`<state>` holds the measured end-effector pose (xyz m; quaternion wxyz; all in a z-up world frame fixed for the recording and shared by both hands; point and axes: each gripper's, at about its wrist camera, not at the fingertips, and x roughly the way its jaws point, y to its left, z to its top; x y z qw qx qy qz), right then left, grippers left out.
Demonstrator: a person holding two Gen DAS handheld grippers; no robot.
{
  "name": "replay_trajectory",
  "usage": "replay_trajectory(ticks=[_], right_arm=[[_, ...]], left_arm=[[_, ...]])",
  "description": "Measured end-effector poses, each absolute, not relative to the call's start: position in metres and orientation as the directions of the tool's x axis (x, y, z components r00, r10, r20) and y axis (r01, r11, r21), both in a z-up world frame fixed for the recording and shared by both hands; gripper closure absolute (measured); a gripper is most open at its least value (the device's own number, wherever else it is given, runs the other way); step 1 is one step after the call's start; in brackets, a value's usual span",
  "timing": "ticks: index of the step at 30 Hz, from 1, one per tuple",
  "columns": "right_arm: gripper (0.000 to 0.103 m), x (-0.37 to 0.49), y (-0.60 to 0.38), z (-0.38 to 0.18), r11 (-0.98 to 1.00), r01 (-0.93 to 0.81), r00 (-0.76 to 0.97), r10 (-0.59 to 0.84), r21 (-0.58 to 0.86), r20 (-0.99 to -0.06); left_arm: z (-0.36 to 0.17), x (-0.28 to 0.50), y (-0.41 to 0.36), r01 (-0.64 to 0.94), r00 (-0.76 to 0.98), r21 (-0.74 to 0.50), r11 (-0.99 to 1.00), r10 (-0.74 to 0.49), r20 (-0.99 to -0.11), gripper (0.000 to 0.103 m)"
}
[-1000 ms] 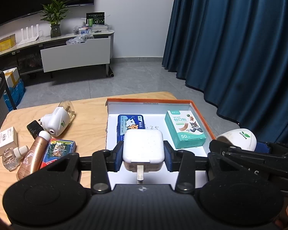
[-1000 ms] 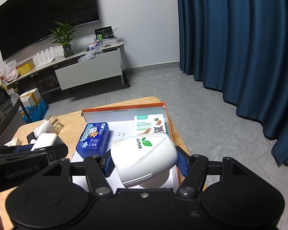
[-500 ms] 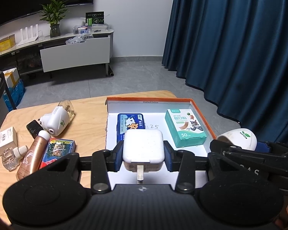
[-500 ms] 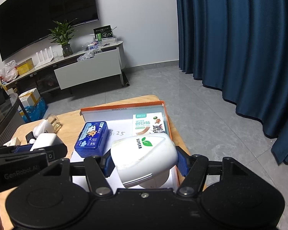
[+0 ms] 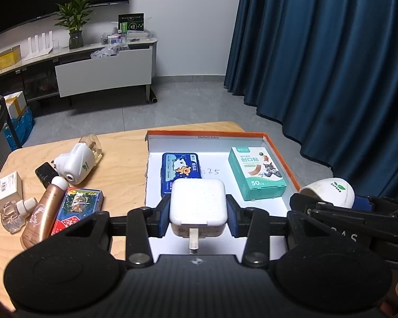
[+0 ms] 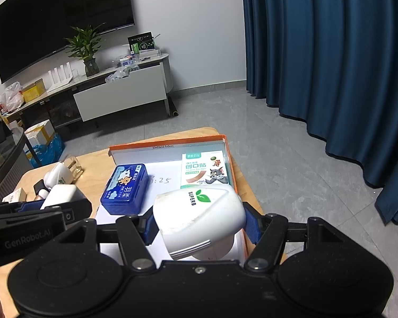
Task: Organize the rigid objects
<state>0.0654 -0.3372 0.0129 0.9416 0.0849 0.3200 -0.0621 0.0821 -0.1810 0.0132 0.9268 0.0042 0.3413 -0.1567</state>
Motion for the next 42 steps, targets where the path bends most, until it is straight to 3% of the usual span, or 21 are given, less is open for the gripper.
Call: replay_trajectory(ticks=[42], right_arm=[[0.027,0.071,-0.34,0.0,0.974,0.189,0.766,-0.066,0.126,-0.639]], left_arm=[[0.002,0.084,-0.183,0.291,0.696,-0.101,0.951,-0.283,-0.66,0.061]])
